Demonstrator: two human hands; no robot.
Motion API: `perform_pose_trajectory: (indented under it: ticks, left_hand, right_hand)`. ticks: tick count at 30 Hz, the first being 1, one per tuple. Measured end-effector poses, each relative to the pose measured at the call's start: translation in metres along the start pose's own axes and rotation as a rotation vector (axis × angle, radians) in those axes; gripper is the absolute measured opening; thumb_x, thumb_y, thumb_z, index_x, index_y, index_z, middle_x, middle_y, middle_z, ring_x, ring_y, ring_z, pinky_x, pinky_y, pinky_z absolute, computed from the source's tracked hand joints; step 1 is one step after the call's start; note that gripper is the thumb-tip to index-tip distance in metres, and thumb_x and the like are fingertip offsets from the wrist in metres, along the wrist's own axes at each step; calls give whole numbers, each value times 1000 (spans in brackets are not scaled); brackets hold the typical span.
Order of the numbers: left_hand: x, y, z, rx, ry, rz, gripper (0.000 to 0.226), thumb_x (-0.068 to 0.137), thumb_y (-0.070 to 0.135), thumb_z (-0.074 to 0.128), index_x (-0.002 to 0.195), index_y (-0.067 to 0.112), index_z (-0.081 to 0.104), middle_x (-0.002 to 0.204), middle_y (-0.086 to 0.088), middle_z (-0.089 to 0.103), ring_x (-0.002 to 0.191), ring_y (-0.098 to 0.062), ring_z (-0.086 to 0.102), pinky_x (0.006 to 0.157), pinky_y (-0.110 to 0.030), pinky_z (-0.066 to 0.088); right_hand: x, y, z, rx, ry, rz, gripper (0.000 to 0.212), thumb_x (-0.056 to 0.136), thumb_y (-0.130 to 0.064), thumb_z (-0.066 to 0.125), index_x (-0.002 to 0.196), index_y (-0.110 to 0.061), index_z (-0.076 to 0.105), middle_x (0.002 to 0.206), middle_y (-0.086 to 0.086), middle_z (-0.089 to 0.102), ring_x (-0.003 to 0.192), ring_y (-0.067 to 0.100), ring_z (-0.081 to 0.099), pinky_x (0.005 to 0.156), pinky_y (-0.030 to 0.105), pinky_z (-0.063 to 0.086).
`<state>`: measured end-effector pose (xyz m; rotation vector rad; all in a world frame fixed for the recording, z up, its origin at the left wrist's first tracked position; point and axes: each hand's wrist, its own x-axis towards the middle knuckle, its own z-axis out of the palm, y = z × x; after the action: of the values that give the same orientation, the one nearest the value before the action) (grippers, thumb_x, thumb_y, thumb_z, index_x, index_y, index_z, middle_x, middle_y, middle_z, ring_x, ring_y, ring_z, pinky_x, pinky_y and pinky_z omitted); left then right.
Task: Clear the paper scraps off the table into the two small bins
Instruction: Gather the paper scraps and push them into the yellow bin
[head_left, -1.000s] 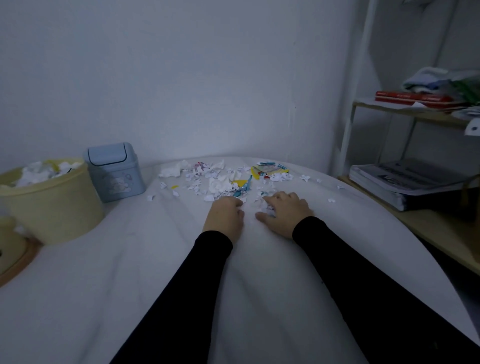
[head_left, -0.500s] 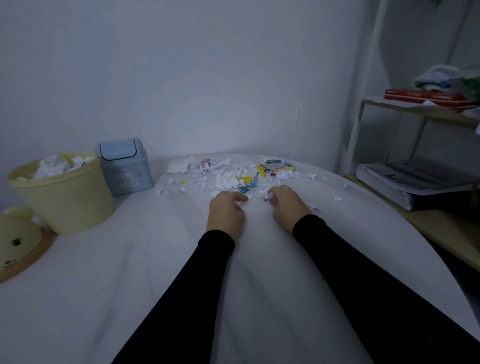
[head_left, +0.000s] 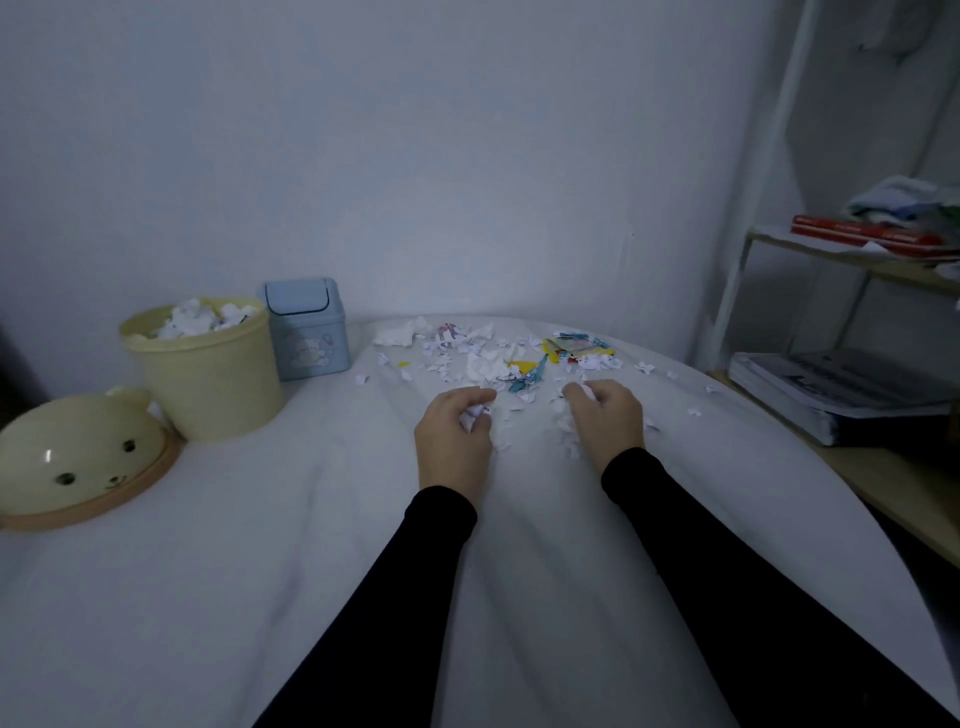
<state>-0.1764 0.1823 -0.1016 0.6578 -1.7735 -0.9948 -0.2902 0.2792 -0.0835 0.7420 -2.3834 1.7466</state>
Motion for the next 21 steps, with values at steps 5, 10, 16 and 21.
perform_pose_trajectory:
  ticks: [5, 10, 16, 21]
  left_hand:
    - [-15, 1, -19, -33, 9, -28, 27, 81, -4, 59, 94, 15, 74, 100, 4, 66, 91, -5, 59, 80, 5, 35]
    - [-19, -1, -50, -22, 28, 78, 25, 78, -5, 63, 90, 14, 75, 96, 10, 64, 87, 21, 54, 83, 2, 37]
    - [5, -2, -94, -46, 29, 66, 28, 80, -4, 64, 88, 21, 73, 99, 8, 66, 89, 16, 56, 80, -2, 41]
    - [57, 8, -136, -92, 71, 81, 38, 81, -1, 63, 81, 37, 66, 100, 2, 70, 88, -5, 60, 81, -16, 45]
  right_hand:
    - [-13, -14, 7, 103, 33, 66, 38, 89, -23, 55, 68, 8, 63, 54, 3, 49, 51, 11, 44, 45, 11, 32]
    - [-24, -28, 26, 186, 10, 67, 44, 92, -32, 54, 67, 3, 49, 66, 23, 40, 62, 20, 39, 62, 29, 32]
    - [-18, -78, 60, 430, -100, 142, 32, 94, -33, 51, 73, -8, 52, 70, 4, 51, 61, 17, 42, 63, 31, 36]
    - [-7, -117, 101, 404, -163, 39, 36, 95, -32, 49, 66, -11, 50, 64, 0, 51, 56, 14, 43, 56, 26, 36]
